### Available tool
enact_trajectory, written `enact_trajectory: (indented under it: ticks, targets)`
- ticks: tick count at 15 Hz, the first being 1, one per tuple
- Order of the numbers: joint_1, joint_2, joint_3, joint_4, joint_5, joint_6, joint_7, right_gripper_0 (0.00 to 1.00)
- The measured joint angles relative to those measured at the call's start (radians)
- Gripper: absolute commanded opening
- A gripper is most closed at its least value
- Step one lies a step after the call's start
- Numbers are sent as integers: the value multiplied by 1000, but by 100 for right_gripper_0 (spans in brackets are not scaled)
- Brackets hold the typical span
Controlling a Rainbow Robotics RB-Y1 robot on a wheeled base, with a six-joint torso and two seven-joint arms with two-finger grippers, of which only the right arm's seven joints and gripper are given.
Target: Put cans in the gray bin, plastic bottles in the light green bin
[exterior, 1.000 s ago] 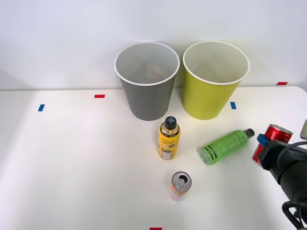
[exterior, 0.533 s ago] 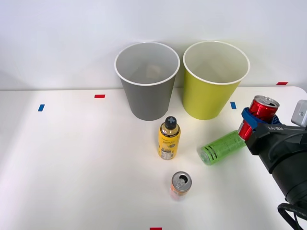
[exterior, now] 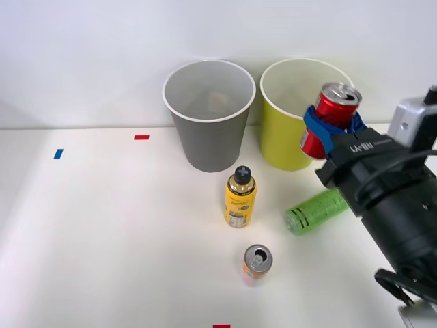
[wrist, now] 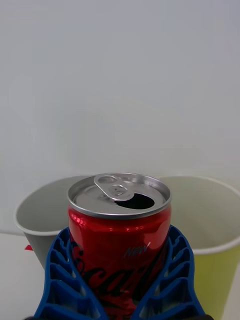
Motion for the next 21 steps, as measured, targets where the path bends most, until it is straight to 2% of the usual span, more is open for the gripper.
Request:
enact_trajectory:
  ticks: [5, 8, 12, 14, 19, 20, 21]
  targets:
    - [-357, 25, 76, 333, -8, -6, -5, 0]
    - [-502, 27, 104, 493, -145, -64, -9, 0]
    - [-678, 49, 170, 631, -241, -82, -7, 0]
    - [-738, 74, 188, 697, -251, -84, -1, 0]
    - [-893, 142, 228, 967, -236, -169, 1, 0]
    - [-920, 153, 234, 1012, -232, -186, -2, 3]
    - [-938, 159, 237, 1036, -230, -193, -4, 12]
